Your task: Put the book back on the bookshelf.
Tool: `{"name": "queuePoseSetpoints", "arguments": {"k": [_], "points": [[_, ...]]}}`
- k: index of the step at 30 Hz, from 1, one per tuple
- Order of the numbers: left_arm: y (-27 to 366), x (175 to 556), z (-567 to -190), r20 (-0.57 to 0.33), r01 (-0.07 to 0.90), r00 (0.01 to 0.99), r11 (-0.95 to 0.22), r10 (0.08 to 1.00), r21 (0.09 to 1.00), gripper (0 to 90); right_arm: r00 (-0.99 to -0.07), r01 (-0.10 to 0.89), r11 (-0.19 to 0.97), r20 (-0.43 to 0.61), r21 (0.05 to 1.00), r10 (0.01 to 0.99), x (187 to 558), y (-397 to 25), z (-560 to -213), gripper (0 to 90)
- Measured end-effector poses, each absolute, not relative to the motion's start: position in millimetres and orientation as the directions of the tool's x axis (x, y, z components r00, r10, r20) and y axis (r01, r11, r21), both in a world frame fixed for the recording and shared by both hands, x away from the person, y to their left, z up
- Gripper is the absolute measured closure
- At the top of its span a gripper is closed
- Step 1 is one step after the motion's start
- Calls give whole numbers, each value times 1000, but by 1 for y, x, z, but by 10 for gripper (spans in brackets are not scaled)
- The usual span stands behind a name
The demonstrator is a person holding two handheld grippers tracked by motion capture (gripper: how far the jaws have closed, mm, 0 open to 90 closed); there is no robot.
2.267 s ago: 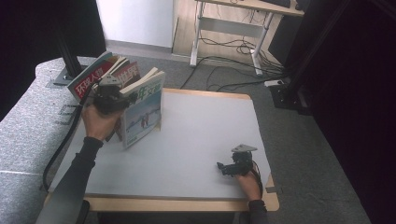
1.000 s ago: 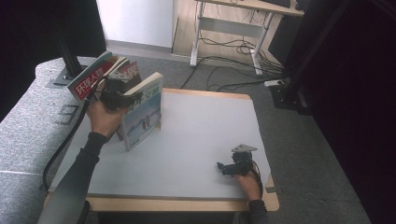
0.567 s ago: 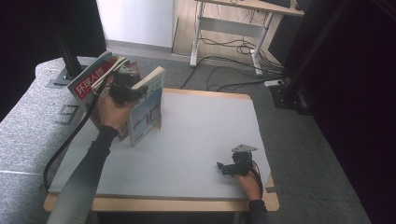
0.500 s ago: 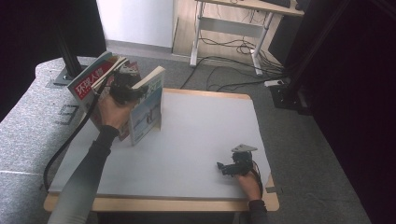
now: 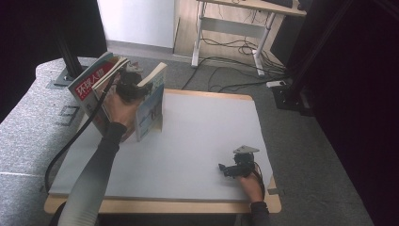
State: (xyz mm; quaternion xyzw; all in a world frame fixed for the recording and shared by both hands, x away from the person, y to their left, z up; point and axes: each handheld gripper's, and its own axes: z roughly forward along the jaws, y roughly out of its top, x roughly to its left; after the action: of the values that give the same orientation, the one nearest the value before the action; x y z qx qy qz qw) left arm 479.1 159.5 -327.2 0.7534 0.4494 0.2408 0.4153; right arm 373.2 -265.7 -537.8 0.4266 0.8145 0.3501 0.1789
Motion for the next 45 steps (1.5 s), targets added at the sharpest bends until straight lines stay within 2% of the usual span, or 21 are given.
{"name": "queuePoseSetpoints", "arguments": {"k": [8,17,25,39,45], "points": [[154,475,-328,-9,466,505,-265,863,844,713,-572,570,391,7,723,820,373,-266,-538,0],[152,463,-332,-15,453,536,-272,844,849,565,-572,569,391,6,723,820,373,-266,-538,0],[160,448,-340,-9,421,570,-283,821,862,521,-572,570,391,7,723,820,373,-266,-538,0],[176,420,-372,-3,411,616,-318,788,854,574,-574,569,393,6,722,819,373,-266,-538,0],[177,413,-398,20,435,614,-359,789,826,600,-572,570,392,6,721,820,373,-266,-538,0]]}}
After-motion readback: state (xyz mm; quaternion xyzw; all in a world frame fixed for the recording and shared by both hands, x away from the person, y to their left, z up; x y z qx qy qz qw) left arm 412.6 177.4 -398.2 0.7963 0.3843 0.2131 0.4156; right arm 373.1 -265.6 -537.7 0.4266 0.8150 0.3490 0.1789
